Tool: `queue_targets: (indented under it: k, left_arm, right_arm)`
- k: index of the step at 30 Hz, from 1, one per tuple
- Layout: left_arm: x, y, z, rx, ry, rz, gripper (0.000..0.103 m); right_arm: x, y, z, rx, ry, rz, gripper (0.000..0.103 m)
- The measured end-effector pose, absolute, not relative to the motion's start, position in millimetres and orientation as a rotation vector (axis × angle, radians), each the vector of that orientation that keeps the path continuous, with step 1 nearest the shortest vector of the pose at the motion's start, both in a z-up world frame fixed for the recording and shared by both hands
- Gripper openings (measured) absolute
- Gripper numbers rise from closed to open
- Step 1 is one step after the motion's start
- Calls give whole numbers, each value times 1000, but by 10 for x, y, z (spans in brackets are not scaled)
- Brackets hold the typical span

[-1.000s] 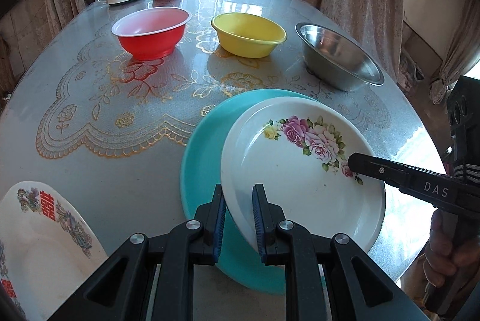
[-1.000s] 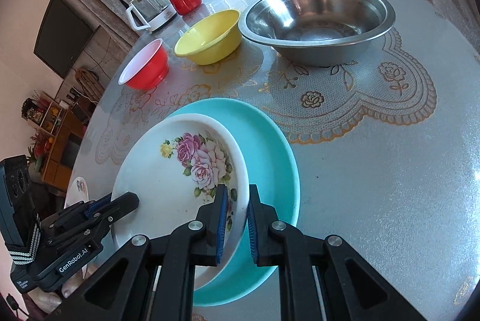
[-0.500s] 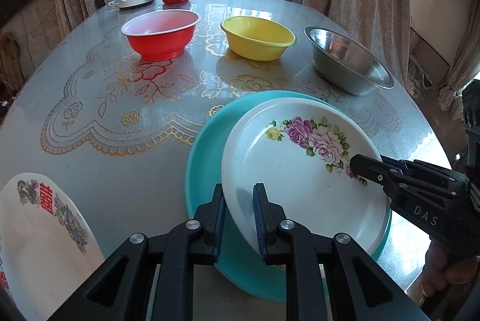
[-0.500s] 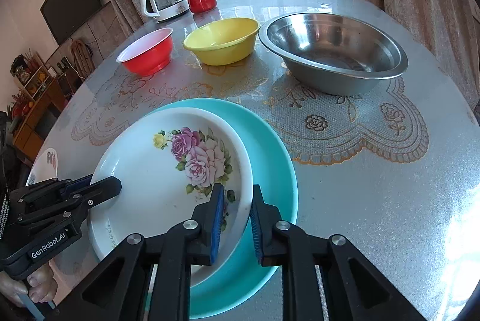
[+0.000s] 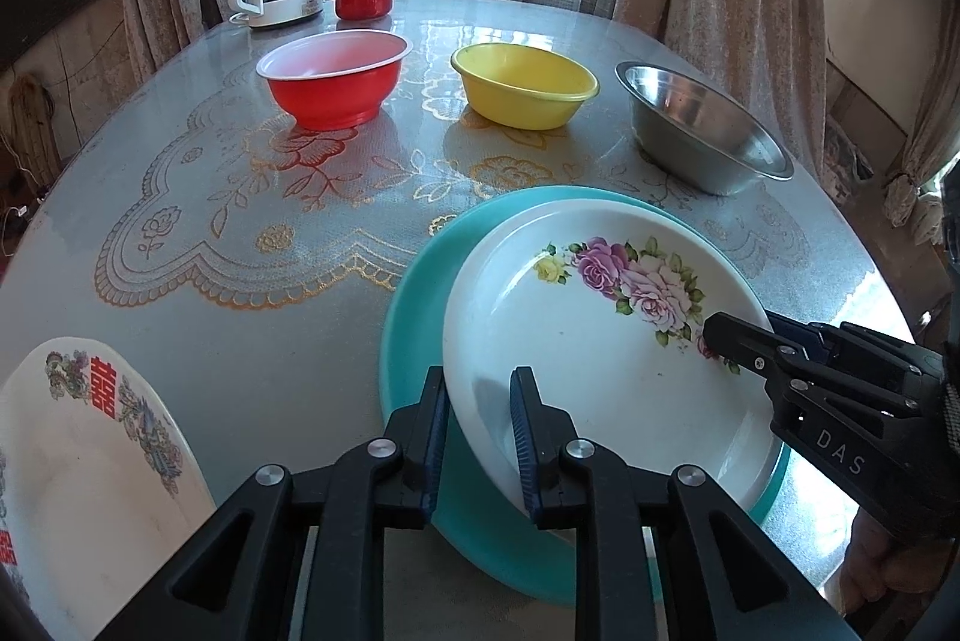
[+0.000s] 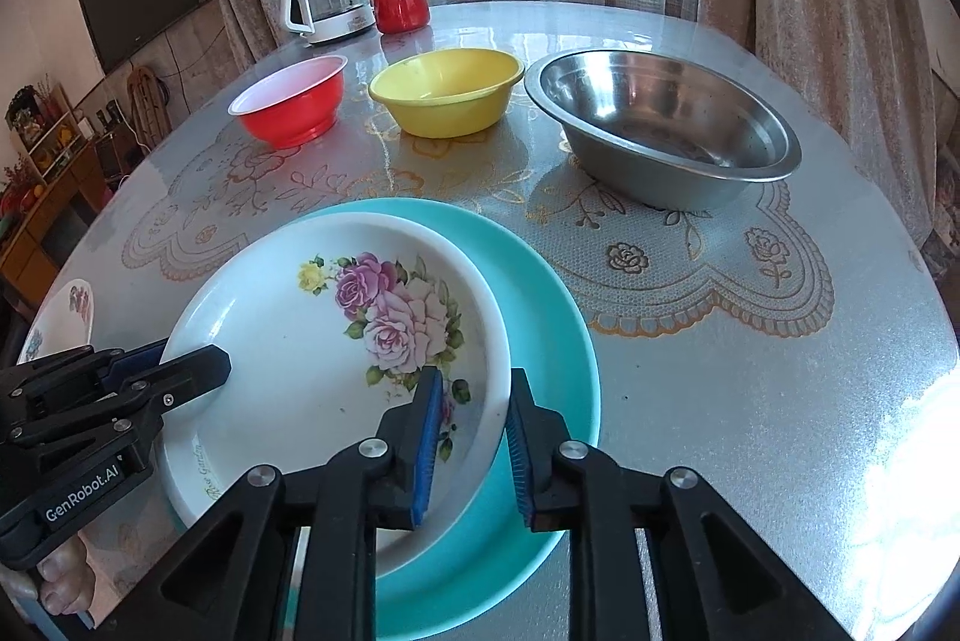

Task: Organize plates and bowls
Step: 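Carry the rose plate over the teal plate and lower it on top, then release the rose plate and move both tools to the large character plate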

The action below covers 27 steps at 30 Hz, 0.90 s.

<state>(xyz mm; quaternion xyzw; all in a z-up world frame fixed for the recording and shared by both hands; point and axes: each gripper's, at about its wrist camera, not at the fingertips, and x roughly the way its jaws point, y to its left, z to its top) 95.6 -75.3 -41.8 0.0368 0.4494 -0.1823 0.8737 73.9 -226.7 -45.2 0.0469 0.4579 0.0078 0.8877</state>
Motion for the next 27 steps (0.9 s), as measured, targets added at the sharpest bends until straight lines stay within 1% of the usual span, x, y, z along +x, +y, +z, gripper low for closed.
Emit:
queue_targets:
  k: [2, 5, 9, 15, 18, 27]
  left_arm:
    - [934, -760, -423, 83, 931, -381, 21]
    - [914, -750, -431, 95, 904, -357, 25]
    - [884, -778, -413, 127, 884, -334, 25]
    - [845, -693, -350, 93, 847, -313, 25]
    - [824, -630, -271, 43, 825, -325, 28]
    - [765, -515, -174, 26, 792, -296, 29]
  right_arm:
    - [738, -2257, -451, 98, 945, 10, 21]
    - [720, -2250, -452, 100, 937, 1, 22]
    - [700, -2238, -448, 97, 937, -4, 23]
    - [666, -2263, -447, 133, 954, -5, 24]
    - [657, -2276, -442, 142, 956, -7, 24]
    - [643, -2236, -439, 117, 948, -13, 24]
